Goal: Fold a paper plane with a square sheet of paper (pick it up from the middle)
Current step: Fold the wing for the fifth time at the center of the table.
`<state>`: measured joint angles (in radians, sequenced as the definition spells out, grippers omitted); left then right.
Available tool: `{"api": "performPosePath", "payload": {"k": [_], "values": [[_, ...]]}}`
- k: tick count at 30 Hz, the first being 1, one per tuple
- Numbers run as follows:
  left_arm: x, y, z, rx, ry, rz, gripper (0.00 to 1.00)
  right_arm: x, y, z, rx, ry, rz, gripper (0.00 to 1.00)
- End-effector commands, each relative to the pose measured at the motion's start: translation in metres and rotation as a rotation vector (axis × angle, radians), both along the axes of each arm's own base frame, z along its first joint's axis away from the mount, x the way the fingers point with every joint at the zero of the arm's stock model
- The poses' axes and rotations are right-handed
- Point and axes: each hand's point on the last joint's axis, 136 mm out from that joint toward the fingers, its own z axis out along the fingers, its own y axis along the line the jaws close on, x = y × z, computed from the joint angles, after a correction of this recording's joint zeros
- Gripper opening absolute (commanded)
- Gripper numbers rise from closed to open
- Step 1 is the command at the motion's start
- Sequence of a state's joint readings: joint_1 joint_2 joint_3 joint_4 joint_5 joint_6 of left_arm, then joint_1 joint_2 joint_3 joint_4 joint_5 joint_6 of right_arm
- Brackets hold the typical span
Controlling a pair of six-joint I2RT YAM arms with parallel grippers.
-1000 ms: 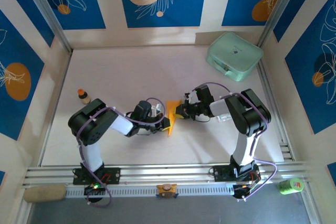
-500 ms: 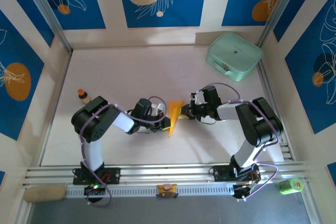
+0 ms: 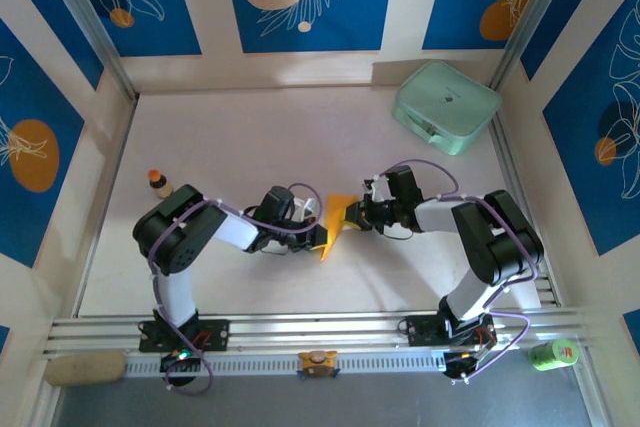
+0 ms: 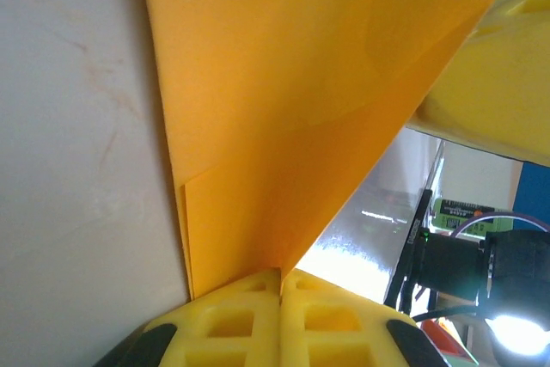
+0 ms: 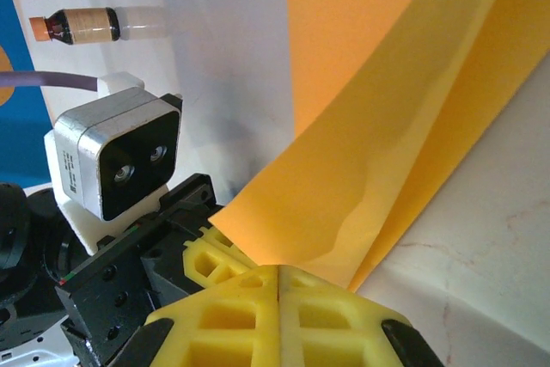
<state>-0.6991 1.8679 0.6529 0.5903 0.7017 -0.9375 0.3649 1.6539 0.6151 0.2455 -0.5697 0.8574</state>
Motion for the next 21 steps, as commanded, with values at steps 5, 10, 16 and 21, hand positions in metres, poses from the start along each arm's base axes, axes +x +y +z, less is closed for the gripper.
{"api": "performPosePath", "payload": {"k": [5,10,16,21], "values": [[-0.004,0.010,-0.017,0.032,0.064,0.086,0.00,0.009,0.014,-0.002,0.016,0.000,0.048,0.05],[-0.004,0.014,-0.023,0.045,0.082,0.112,0.00,0.013,0.021,-0.008,0.015,0.011,0.064,0.05],[-0.005,0.019,-0.026,0.067,0.092,0.137,0.00,0.017,0.025,-0.015,0.012,0.020,0.067,0.05],[-0.005,0.025,-0.030,0.089,0.102,0.168,0.00,0.018,0.026,-0.021,0.007,0.031,0.064,0.05]]}}
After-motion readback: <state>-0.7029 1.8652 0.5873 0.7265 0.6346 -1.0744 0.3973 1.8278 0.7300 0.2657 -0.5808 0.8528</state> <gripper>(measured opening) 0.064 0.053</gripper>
